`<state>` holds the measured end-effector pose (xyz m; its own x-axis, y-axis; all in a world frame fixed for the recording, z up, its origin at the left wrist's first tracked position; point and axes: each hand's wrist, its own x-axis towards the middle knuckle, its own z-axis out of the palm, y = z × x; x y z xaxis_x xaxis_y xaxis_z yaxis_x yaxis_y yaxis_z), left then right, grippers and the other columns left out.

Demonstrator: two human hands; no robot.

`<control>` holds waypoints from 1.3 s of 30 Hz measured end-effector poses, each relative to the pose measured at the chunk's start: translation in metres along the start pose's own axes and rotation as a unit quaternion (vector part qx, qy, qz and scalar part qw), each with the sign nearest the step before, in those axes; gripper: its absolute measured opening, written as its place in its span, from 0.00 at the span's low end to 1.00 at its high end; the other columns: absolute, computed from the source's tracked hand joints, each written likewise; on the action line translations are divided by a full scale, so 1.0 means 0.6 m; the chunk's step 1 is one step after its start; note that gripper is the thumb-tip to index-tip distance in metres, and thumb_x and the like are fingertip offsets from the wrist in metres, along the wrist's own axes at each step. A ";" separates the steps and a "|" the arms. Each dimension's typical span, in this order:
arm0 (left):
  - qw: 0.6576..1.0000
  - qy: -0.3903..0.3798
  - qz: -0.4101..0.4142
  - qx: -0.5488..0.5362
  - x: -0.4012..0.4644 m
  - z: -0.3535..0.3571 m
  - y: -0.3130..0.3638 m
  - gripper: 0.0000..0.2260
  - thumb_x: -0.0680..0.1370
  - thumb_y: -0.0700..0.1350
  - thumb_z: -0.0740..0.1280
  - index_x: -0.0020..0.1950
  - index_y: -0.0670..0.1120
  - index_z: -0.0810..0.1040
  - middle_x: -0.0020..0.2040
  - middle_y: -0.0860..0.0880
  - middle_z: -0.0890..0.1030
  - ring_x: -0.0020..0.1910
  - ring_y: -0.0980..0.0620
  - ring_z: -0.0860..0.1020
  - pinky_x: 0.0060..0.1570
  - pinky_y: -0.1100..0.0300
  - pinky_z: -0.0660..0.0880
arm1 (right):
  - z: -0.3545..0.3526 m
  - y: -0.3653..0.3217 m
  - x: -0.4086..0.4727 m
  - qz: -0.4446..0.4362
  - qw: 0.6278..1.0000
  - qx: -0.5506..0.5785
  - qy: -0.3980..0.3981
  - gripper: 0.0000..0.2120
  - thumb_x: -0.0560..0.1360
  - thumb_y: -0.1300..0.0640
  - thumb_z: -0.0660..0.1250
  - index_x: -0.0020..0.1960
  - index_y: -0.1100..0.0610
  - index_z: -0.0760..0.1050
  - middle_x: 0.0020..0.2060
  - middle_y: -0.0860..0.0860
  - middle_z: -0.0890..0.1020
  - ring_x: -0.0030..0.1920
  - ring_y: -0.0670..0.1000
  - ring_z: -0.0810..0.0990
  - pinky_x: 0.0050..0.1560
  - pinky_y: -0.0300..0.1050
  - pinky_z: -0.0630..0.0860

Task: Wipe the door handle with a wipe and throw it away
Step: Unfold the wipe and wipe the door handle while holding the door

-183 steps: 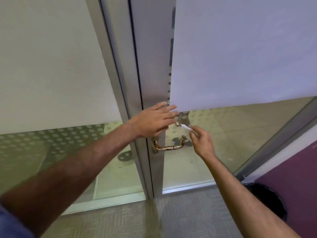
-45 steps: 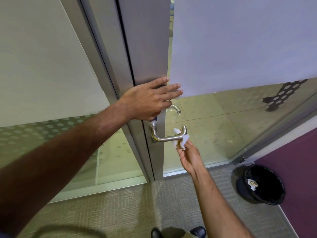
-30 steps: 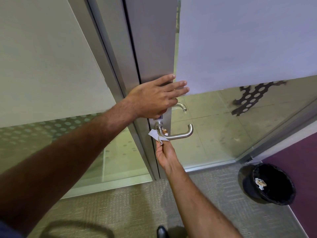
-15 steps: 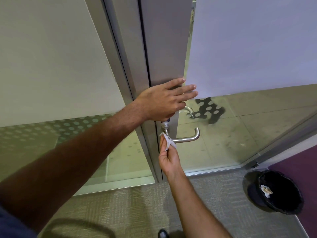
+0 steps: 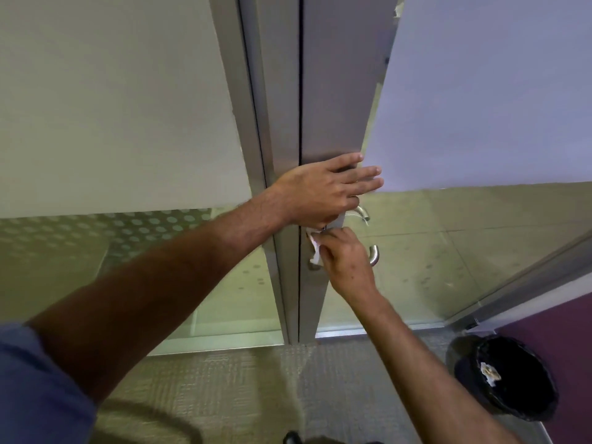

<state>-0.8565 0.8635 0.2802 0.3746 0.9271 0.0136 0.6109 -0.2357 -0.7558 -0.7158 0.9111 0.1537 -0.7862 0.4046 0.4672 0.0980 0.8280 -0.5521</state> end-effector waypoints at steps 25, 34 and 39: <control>1.000 0.019 -0.003 -0.025 -0.005 0.014 0.000 0.14 0.81 0.48 0.60 0.58 0.48 0.83 0.81 0.45 0.62 0.81 0.44 0.58 0.79 0.41 0.51 | -0.045 0.013 0.022 0.142 0.950 -0.116 -0.251 0.12 0.74 0.63 0.62 0.51 0.61 0.83 0.49 0.59 0.80 0.49 0.60 0.79 0.48 0.49 0.76; 1.000 0.019 0.002 -0.017 -0.006 0.018 0.002 0.15 0.79 0.50 0.63 0.61 0.48 0.82 0.82 0.45 0.62 0.81 0.43 0.57 0.79 0.41 0.51 | 0.008 0.002 0.034 0.053 0.968 -0.092 -0.229 0.11 0.74 0.63 0.67 0.56 0.59 0.81 0.54 0.60 0.81 0.49 0.61 0.81 0.48 0.50 0.79; 1.000 0.021 -0.002 -0.019 -0.004 0.019 0.003 0.13 0.81 0.46 0.61 0.61 0.48 0.82 0.82 0.45 0.61 0.81 0.44 0.57 0.79 0.41 0.52 | 0.062 -0.007 0.013 0.033 0.946 -0.226 -0.229 0.17 0.70 0.71 0.70 0.57 0.62 0.77 0.56 0.58 0.76 0.56 0.59 0.76 0.45 0.51 0.79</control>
<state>-0.8643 0.8641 0.2710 0.4005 0.9152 0.0456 0.6382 -0.2429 -0.7305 -0.7451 0.8963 0.1340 -0.9413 0.3356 0.0367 0.3251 0.9304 -0.1695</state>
